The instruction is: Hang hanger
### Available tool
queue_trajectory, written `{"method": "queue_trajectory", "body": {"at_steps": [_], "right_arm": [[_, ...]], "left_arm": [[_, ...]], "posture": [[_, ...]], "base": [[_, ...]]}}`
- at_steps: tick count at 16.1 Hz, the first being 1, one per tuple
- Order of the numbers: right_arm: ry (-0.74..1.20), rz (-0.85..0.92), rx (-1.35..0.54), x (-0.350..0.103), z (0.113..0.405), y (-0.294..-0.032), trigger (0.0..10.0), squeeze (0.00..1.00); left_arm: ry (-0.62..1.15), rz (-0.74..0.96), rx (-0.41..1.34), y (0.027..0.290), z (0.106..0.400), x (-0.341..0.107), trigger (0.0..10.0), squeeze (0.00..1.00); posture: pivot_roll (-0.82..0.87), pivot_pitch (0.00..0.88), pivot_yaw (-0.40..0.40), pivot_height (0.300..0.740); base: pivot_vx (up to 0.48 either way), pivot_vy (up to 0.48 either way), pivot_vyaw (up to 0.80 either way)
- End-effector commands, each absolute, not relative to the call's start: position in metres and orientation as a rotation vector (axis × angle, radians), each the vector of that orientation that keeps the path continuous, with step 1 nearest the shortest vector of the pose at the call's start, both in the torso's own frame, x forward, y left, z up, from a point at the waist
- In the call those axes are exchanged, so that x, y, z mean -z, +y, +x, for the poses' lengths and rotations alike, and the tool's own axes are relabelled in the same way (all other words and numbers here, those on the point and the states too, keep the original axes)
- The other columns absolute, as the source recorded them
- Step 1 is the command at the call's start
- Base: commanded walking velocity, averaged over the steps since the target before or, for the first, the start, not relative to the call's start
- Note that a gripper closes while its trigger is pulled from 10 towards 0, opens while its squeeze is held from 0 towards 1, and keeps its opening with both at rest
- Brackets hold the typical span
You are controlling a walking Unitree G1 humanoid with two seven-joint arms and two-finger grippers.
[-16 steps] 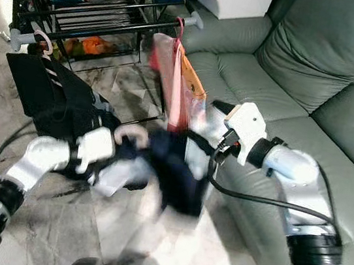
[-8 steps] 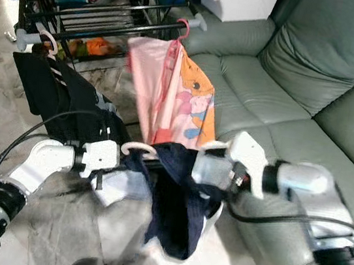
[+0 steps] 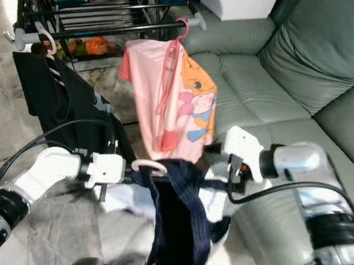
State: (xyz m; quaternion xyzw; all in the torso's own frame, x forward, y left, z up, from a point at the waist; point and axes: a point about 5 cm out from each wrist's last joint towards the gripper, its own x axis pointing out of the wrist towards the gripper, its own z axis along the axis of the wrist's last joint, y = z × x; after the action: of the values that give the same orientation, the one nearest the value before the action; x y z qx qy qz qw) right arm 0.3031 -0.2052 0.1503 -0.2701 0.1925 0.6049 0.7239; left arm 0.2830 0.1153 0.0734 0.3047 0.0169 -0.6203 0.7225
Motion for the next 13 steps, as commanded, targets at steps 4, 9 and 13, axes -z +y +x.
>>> {"method": "queue_trajectory", "body": {"at_steps": [4,9,13], "right_arm": [[0.51,-0.59,-1.47,-0.139,0.307,-0.195,9.7,0.0],[0.547,-0.614,-1.55,-0.12,0.31,-0.174,8.5,0.0],[0.589,-0.634,-1.574,-0.109,0.315,-0.165,0.0,0.0]], "left_arm": [[-0.029,0.703,1.418,0.101,0.283,-0.083,0.0,0.0],[-0.058,0.696,1.436,0.089,0.283,-0.086,0.0,0.0],[-0.065,0.692,1.438,0.083,0.283,-0.086,0.0,0.0]], "posture": [[-0.06,0.019,0.025,0.74],[-0.06,0.025,0.002,0.74],[-0.06,0.027,-0.012,0.74]], "base": [[0.0,0.0,0.0],[0.0,0.0,0.0],[0.0,0.0,0.0]]}}
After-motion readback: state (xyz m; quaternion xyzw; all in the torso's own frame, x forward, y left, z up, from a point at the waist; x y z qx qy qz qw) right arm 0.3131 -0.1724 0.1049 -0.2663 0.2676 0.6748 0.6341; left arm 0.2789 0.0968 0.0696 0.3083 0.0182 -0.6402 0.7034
